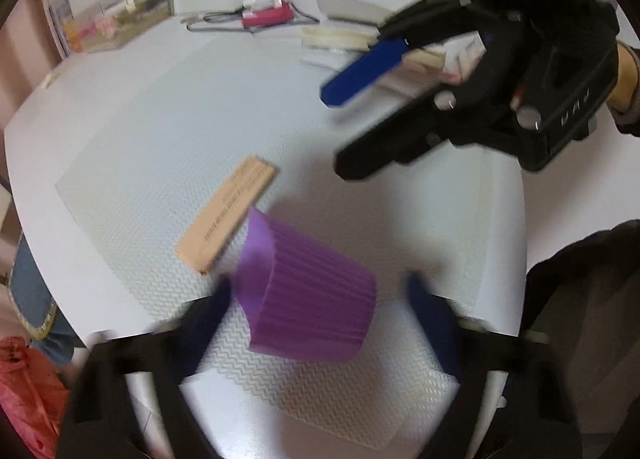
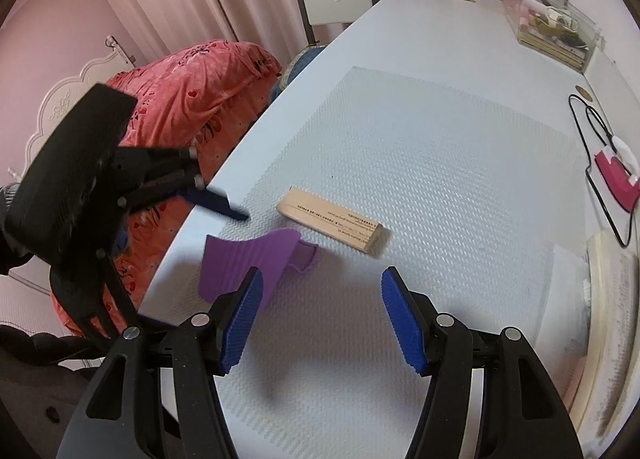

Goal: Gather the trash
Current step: 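Grasp the purple cup with the left tool while the right tool grasps the wooden stick, then carry the purple cup and wooden stick down to the orange bin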

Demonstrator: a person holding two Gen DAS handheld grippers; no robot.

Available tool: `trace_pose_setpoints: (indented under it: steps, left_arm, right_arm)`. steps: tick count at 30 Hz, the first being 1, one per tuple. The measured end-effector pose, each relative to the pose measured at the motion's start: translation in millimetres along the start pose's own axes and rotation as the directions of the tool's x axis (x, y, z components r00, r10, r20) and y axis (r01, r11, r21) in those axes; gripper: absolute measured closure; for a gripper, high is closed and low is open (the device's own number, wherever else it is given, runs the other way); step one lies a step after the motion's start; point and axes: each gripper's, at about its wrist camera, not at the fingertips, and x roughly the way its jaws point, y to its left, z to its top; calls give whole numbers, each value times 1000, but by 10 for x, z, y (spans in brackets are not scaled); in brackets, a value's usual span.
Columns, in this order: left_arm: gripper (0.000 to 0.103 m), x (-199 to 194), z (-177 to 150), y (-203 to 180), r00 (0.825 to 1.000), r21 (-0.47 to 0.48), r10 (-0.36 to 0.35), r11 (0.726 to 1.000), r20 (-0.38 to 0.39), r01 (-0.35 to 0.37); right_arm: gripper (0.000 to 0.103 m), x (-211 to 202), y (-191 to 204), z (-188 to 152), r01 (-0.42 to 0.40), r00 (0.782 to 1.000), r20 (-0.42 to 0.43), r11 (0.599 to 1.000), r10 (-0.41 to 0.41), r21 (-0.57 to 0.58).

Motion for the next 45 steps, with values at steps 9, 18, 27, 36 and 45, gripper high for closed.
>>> trace_pose_setpoints:
  steps: [9, 18, 27, 36, 45]
  left_arm:
    - [53, -108, -177, 134, 999, -92, -28, 995, 21, 30]
    - [54, -292, -370, 296, 999, -216, -25, 976, 47, 35]
    - [54, -229, -394, 340, 998, -260, -31, 965, 62, 46]
    - [54, -250, -357, 271, 998, -252, -7, 967, 67, 23]
    - [55, -370, -191, 177, 996, -237, 26, 972, 84, -5]
  right_arm:
    - [41, 405, 53, 246, 9, 999, -46, 996, -13, -84]
    - [41, 888, 235, 604, 45, 988, -123, 945, -89, -323]
    - [55, 1104, 197, 584, 15, 979, -183, 927, -90, -376]
    - [73, 865, 178, 463, -22, 987, -160, 962, -23, -272]
    - [73, 338, 259, 256, -74, 994, -88, 978, 58, -195]
